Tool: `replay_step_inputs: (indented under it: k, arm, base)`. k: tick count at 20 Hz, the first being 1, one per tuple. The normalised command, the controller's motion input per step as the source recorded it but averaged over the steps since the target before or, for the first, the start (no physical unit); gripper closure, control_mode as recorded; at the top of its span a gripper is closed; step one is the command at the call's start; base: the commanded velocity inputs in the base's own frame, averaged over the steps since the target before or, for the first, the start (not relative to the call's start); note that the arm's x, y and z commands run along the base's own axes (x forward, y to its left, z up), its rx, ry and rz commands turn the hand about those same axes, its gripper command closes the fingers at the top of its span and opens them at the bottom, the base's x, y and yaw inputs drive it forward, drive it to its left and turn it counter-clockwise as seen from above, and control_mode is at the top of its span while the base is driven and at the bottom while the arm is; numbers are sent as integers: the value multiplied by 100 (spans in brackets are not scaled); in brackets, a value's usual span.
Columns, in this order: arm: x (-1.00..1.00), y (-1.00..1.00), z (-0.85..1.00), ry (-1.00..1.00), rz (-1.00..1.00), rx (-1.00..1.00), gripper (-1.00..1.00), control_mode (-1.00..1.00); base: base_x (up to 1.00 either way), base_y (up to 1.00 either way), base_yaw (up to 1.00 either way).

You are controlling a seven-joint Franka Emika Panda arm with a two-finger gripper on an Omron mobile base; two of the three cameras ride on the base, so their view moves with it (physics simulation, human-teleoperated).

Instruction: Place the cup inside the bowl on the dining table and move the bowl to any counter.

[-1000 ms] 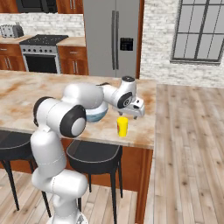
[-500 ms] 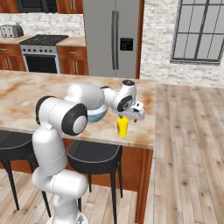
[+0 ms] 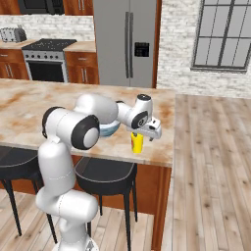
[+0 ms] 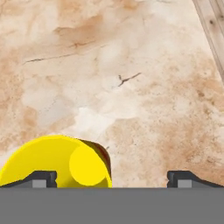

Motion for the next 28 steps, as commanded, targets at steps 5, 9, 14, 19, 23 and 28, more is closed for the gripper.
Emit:
replay_step_inputs:
  k: [5,9,14,19,23,28]
  arm:
    - [0,0,-18,2,0,0,-100,-100]
    - [0,0,-7,0,0,0,-100,-100]
    - [0,0,0,0,0,0,-100,-100]
    - [0,0,0,0,0,0,100,-100]
    - [0,0,0,0,0,0,100,-100]
    - [0,5,0,0,1,0,100,-100]
  base:
    - [0,0,0]
    - [0,0,0]
    - [0,0,0]
    - [0,0,0]
    - [0,0,0]
    - [0,0,0]
